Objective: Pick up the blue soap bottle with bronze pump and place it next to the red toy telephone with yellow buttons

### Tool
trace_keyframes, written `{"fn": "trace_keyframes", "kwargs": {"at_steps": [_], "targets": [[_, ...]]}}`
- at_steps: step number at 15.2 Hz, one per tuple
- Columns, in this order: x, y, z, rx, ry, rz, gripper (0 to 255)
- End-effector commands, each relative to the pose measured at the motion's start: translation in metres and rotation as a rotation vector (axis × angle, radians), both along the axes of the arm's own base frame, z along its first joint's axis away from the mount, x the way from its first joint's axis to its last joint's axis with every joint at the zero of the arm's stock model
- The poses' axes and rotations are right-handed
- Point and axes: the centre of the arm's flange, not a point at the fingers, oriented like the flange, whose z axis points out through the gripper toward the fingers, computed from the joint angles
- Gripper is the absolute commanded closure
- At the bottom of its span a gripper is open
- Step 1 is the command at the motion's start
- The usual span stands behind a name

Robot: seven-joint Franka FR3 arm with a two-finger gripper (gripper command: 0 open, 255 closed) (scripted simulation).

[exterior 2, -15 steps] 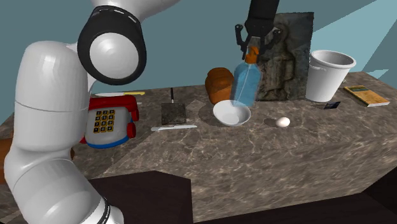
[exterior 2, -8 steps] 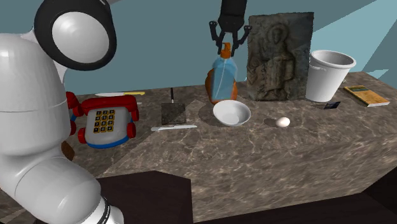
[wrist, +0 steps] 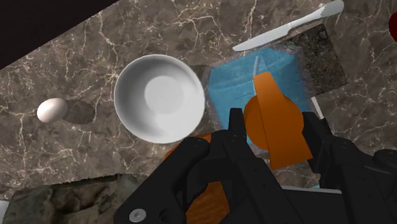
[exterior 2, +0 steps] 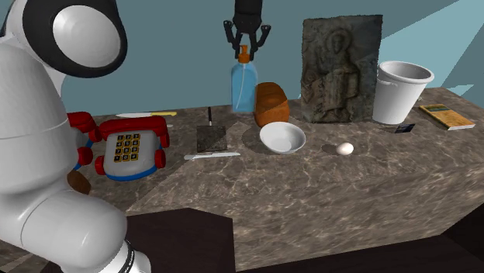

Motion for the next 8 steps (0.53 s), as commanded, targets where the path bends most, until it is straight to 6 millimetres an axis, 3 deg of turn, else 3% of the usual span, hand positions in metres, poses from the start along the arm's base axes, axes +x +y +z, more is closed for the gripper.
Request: {"fn": "trace_keyframes", "kwargs": {"at_steps": [1, 8], "targets": [[0.006, 0.025, 0.001, -0.001, 0.000, -0.002, 255], [0.033, 0.113, 0.001, -0.001, 0.000, -0.002, 255]]}}
